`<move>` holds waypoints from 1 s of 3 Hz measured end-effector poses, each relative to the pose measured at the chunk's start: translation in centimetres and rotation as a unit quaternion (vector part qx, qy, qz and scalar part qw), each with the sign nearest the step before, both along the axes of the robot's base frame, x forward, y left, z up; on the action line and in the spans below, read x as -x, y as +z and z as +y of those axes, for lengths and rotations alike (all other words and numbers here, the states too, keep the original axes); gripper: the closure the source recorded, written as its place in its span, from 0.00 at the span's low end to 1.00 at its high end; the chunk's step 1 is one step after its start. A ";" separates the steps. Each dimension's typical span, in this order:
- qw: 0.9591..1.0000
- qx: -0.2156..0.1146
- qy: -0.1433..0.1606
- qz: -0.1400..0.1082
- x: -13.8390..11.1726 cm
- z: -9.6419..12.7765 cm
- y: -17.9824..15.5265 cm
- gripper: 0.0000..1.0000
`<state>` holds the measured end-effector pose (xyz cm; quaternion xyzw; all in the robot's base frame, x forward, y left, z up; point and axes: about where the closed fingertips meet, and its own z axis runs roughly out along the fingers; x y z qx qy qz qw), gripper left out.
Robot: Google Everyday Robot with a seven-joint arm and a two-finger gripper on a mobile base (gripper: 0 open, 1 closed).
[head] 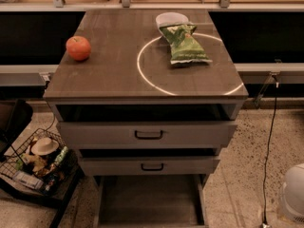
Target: Close bottom drawer
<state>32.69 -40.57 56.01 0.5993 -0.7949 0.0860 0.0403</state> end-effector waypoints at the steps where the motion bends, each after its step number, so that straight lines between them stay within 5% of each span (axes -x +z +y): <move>1: 0.998 -0.048 -0.005 0.035 0.9 -0.7 -3.6 1.00; 2: 0.994 -0.089 0.009 0.056 1.9 0.6 -6.8 1.00; 3: 0.986 -0.137 0.039 0.082 3.3 4.0 -10.2 1.00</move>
Offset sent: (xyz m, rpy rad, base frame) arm -0.0297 0.0239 -0.1059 0.2828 0.1621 0.0603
